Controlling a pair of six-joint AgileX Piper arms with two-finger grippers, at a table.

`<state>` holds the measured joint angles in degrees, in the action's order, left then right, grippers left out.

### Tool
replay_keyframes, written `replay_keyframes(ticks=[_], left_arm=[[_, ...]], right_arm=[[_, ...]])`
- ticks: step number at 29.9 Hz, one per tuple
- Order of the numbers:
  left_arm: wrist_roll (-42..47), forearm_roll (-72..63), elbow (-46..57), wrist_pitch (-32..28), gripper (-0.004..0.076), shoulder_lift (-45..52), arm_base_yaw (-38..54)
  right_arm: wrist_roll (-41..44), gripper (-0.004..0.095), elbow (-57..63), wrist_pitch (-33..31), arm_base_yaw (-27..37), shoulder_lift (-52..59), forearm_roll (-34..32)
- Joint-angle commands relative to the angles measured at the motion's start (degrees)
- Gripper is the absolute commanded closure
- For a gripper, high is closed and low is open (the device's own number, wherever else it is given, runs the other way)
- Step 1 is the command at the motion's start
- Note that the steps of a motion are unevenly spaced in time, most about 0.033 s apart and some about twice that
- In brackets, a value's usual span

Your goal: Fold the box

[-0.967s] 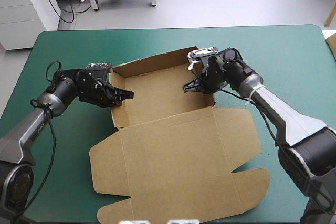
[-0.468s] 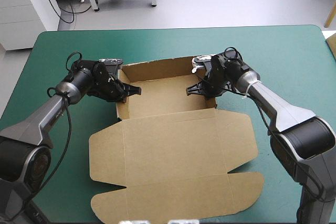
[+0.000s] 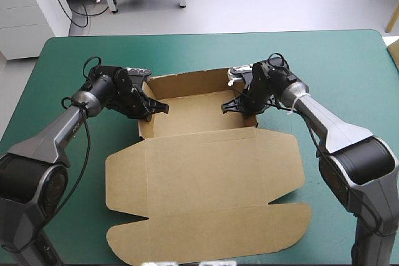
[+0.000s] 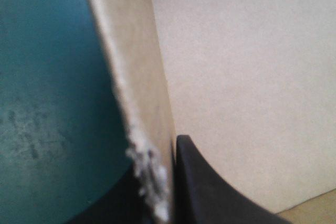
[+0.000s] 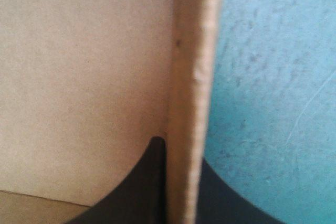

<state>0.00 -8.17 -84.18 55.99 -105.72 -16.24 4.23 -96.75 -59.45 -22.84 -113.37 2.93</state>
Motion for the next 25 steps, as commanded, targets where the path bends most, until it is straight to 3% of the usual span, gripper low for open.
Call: replay_keyframes(ticks=[1,3,8,10,14,25], left_arm=[[-8.26,2.2,-2.59,-3.96,0.0688,0.09,-0.42],[-9.01,1.94,-4.17,-1.22,0.0619,0.09,-0.42],[-9.87,1.94,-8.58,2.79,0.0339,0.09,-0.42],[-9.67,1.94,-10.29,4.19,0.0281,0.09,-0.42],[-9.45,1.8,-12.96,6.37,0.0279,0.09,-0.42],[-7.1,1.49,-14.71,9.15,0.0285,0.89,-0.42]], right_arm=[[-5.0,0.0895,-4.68,5.06,0.76,2.39,-2.93],[-5.37,0.0854,-6.44,4.0,0.76,2.39,-2.93],[-6.37,0.0682,-11.27,0.07,0.76,2.39,-2.6],[-6.37,0.0598,-12.46,-1.17,0.76,2.39,-2.93],[-6.37,0.0489,-12.78,-1.54,0.76,2.29,-2.93],[-6.52,0.0478,-13.09,-4.56,0.76,2.71,-2.93]])
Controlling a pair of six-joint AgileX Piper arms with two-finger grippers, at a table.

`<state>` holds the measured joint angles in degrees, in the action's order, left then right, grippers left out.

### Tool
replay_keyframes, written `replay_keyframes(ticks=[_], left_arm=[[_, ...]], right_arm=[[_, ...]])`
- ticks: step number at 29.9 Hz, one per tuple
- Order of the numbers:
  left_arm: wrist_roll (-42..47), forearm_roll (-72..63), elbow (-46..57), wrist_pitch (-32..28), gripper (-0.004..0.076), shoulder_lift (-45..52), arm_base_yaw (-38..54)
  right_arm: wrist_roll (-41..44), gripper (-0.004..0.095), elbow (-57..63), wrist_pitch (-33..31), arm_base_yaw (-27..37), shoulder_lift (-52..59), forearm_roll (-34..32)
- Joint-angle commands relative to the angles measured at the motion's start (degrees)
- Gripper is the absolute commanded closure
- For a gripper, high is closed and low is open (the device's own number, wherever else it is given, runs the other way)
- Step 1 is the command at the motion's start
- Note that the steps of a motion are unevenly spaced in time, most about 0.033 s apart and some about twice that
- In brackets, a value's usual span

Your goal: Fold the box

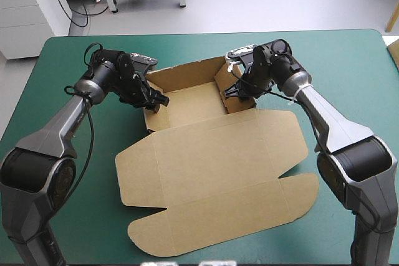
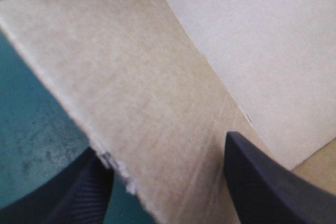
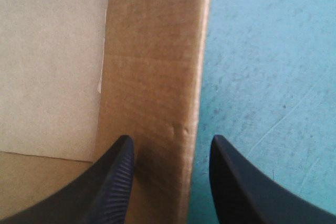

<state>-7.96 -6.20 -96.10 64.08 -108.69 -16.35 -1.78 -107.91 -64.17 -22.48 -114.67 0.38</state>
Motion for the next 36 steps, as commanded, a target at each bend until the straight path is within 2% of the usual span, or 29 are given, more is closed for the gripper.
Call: replay_keyframes(ticks=[1,6,12,21,24,27,30,36], left_arm=[[0.85,-0.09,-3.61,2.37,0.0285,4.06,-0.3],[0.85,1.25,-10.59,9.03,0.0285,5.38,-0.3],[0.52,-1.63,-16.86,9.03,0.0285,10.51,-0.3],[0.6,-2.09,-17.12,9.03,0.0286,23.76,-0.3],[0.6,-2.09,-16.18,9.03,0.0319,28.73,-0.3],[-0.54,-2.09,-12.42,9.03,0.04,33.93,-0.3],[-2.39,-2.09,-4.5,9.03,0.0464,39.63,-0.3],[-2.39,-1.63,16.58,8.8,0.0502,51.64,-0.3]], right_arm=[[-0.51,0.0478,-2.02,-0.17,0.4,4.37,-0.38],[-0.51,0.0479,-4.81,-2.07,0.4,5.41,-0.04],[-0.38,0.0479,-10.78,-2.86,0.4,7.59,1.17],[-0.38,0.0478,-11.58,-2.86,0.4,13.2,1.4],[-0.62,0.0479,-11.58,-2.86,0.4,13.43,-0.38],[-0.62,0.0479,-11.58,-2.86,0.4,12.72,-1.7],[-0.69,0.0479,-11.58,-1.96,0.4,11.5,-2.69],[-0.76,0.0479,-11.58,-1.2,0.4,6.87,-2.69]])
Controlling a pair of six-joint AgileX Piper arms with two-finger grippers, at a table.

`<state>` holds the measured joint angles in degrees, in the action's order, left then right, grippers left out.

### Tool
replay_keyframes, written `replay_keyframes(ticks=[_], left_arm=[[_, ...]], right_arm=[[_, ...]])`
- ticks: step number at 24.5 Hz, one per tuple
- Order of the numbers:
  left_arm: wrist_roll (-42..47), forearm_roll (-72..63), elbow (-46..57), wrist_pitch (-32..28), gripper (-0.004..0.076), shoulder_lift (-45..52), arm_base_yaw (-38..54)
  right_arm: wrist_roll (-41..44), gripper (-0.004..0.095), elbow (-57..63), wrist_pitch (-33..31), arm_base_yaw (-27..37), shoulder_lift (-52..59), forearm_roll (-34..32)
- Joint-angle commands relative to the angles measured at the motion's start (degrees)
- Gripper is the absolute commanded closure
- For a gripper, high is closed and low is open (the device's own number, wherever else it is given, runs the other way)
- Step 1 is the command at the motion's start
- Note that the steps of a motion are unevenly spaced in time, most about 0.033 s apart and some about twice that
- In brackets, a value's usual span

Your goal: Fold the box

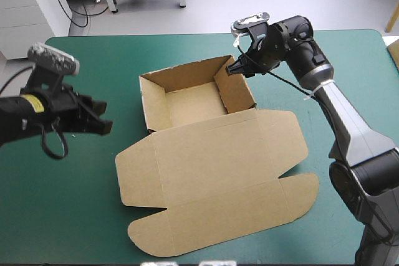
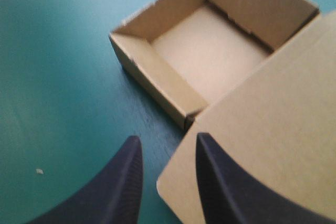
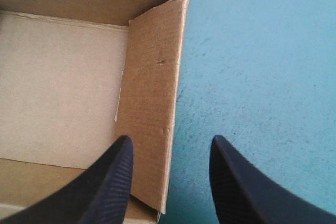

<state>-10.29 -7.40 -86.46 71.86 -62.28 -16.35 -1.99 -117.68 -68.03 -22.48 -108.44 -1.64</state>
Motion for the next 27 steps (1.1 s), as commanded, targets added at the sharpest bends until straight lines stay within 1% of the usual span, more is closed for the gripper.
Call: replay_keyframes(ticks=[1,5,9,11,14,15,16,18,19,21,24,27], left_arm=[[-0.06,-0.4,10.94,0.54,0.0502,7.39,-0.3],[-0.06,0.25,25.68,-4.33,0.0502,16.0,-0.3],[0.36,0.25,38.62,-12.4,0.0509,25.29,-0.3],[0.59,0.25,44.27,-15.14,0.0566,29.54,-0.3],[0.59,0.25,50.79,-18.33,0.071,35.69,-0.3],[0.59,0.25,52.72,-19.2,0.0729,37.71,-0.3],[0.59,0.25,54.35,-19.95,0.0731,39.97,-0.3],[0.7,-0.6,56.39,-21.73,0.0731,44.22,-0.3],[0.7,-0.93,56.39,-23.07,0.0731,46.16,-0.3],[0.7,-0.68,56.39,-23.35,0.0731,48.07,-0.3],[0.7,-0.58,56.39,-21.41,0.0731,48.58,-0.3],[0.7,-0.58,56.39,-22.05,0.0731,48.58,-0.3]], right_arm=[[-0.55,0.0479,-1.82,2.75,0.4,-0.61,-0.67],[-0.55,0.0479,-1.82,2.75,0.4,-4.66,-0.97],[-0.81,0.0479,-1.82,3.01,0.4,-8.18,-1.87],[-0.69,0.0479,-1.82,3.32,0.4,-9.8,-2.33],[-0.69,0.0492,-1.82,4.75,0.4,-11.59,-2.58],[-0.69,0.0506,-1.82,5.09,0.4,-11.87,-2.58],[-0.69,0.0529,-1.82,5.6,0.4,-12.19,-2.58],[-0.58,0.0646,-1.82,6.28,0.4,-12.25,-2.7],[-0.58,0.077,-1.82,6.28,0.4,-12.25,-3.06],[-0.58,0.0923,-1.82,6.28,0.4,-12.25,-4.03],[-0.58,0.0929,-1.82,6.16,1.11,-12.25,-8.04],[-0.58,0.093,-1.92,5.63,6.42,-12.25,-9.61]])
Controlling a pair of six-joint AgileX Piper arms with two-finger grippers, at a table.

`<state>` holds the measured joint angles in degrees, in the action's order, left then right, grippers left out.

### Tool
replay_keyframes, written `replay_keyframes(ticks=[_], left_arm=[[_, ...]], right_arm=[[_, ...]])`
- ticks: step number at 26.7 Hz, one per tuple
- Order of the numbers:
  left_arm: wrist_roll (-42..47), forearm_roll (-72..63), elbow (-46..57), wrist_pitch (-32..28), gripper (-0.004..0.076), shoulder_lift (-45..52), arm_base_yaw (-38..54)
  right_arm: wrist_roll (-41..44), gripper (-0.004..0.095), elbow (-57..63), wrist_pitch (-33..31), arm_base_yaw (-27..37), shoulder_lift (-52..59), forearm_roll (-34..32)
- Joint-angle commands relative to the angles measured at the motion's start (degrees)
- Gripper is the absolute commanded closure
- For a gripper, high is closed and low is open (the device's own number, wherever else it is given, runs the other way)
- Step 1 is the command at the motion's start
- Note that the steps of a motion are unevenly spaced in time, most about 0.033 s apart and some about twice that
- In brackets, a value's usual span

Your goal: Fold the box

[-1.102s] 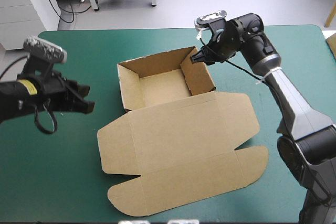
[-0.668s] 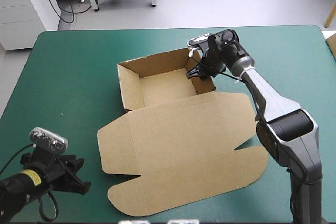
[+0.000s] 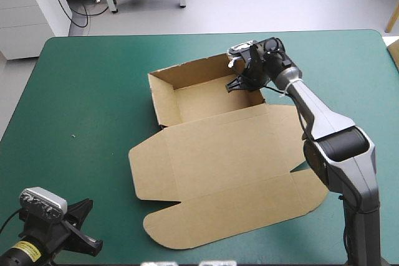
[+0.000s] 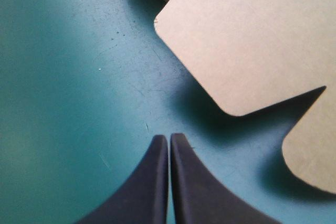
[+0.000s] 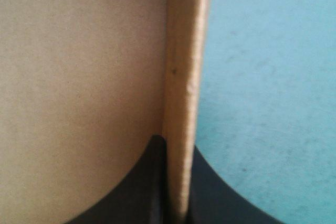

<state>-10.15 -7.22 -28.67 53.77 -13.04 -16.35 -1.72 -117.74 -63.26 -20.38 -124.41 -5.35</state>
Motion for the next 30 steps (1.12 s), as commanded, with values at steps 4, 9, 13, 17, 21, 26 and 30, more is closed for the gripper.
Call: replay_keyframes(ticks=[4,9,13,17,21,26,30], left_arm=[[0.56,-0.76,-1.0,-4.95,0.0731,-0.66,-0.3],[0.56,-0.76,-0.35,-6.53,0.0731,-0.66,-0.3],[0.56,-0.76,-0.35,-6.53,0.0731,-0.66,-0.3],[0.56,-0.76,-0.35,-6.53,0.0731,-0.66,-0.3],[0.56,-0.76,-0.35,-6.53,0.0731,-0.66,-0.3],[0.56,-0.76,-0.35,-6.53,0.0731,-0.66,-0.3],[0.56,-0.76,-0.35,-6.53,0.0731,-0.66,-0.3]], right_arm=[[-0.85,0.0929,-1.86,0.31,16.97,3.73,-5.9],[-0.85,0.093,-1.86,-0.03,32.91,3.73,-5.9],[-0.85,0.0929,-1.86,-0.03,41.15,3.73,-5.06],[-0.97,0.0929,-1.86,-0.25,47.61,3.73,-2.77],[-0.97,0.0929,-1.86,-0.25,51.26,3.73,-1.65],[-3.58,0.0919,-1.86,-1.2,52.05,3.52,-1.64],[-5.76,0.083,-1.86,-3.35,52.05,3.52,-0.96]])
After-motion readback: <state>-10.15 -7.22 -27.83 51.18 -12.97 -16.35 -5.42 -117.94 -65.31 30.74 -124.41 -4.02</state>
